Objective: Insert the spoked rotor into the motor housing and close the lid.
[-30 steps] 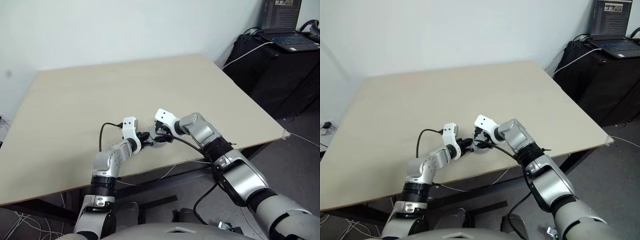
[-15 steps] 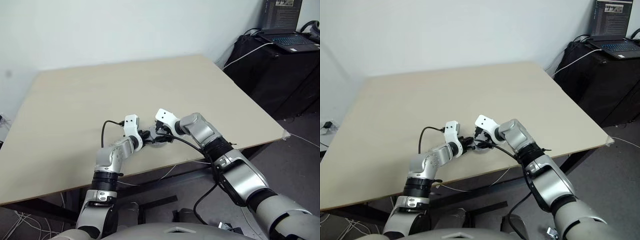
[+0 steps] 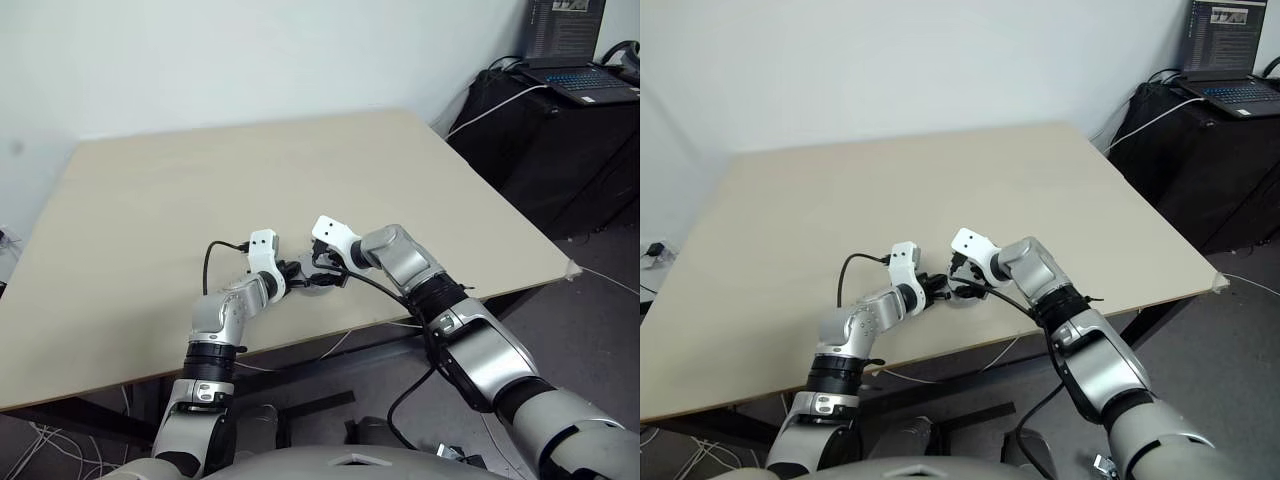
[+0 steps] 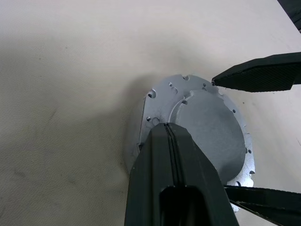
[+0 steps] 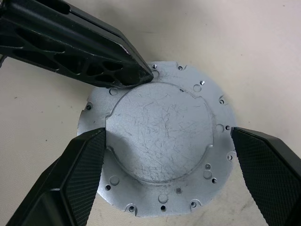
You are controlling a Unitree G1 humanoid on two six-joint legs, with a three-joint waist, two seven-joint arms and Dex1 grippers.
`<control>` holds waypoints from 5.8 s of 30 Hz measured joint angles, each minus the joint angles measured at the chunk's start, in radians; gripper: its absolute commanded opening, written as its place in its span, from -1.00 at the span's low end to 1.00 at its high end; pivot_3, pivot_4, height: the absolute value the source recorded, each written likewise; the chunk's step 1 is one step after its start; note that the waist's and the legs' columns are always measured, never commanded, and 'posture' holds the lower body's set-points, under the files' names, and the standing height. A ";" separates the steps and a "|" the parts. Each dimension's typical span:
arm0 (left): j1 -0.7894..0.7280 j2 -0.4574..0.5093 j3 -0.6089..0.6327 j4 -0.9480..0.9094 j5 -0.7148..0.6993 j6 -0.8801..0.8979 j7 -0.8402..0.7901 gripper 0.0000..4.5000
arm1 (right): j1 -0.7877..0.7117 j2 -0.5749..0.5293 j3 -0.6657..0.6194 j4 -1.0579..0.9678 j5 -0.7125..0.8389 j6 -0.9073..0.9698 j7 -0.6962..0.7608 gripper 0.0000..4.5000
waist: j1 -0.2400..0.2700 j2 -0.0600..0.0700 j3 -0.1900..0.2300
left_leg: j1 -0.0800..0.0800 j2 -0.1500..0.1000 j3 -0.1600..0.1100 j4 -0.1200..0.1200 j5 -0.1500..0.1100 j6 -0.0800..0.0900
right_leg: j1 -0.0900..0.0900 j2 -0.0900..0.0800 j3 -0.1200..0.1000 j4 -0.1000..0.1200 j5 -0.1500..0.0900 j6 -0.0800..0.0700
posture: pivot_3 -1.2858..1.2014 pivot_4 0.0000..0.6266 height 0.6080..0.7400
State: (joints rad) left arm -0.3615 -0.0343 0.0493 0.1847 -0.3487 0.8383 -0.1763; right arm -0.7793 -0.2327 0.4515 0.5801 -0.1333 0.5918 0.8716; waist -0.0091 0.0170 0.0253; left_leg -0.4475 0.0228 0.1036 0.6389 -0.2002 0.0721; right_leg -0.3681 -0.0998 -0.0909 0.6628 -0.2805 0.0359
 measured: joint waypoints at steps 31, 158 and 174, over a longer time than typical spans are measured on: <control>-0.027 -0.003 -0.013 0.039 0.032 -0.018 -0.044 -1.00 | 0.088 -0.095 0.005 -0.283 0.026 0.151 0.025 0.99 | 0.014 -0.001 0.001 | -0.002 -0.004 0.000 -0.002 0.000 0.000 | -0.001 -0.004 -0.001 -0.003 0.000 0.001 | 0.03 -1.00 1.00; 0.016 0.037 -0.031 -0.009 0.065 -0.016 -0.088 -1.00 | 0.484 0.353 -0.891 -0.349 0.903 0.483 -0.550 0.45 | 0.007 0.000 0.000 | -0.007 -0.009 0.001 0.000 0.000 0.010 | -0.006 -0.005 0.003 -0.003 0.004 0.008 | 0.03 -1.00 1.00; 0.017 0.025 -0.036 -0.014 0.064 -0.016 -0.099 -1.00 | 0.486 0.346 -0.832 -0.323 0.846 0.437 -0.550 0.45 | 0.001 0.000 0.000 | -0.007 -0.009 0.001 0.000 0.000 0.010 | -0.005 -0.005 0.004 -0.002 0.004 0.008 | 0.03 -1.00 1.00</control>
State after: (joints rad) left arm -0.3448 -0.0097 0.0133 0.1704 -0.2847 0.8223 -0.2756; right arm -0.2928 0.1133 -0.3802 0.2570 0.7127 1.0288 0.3216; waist -0.0084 0.0168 0.0255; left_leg -0.4541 0.0140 0.1043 0.6388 -0.2000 0.0825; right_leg -0.3735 -0.1044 -0.0872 0.6604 -0.2760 0.0442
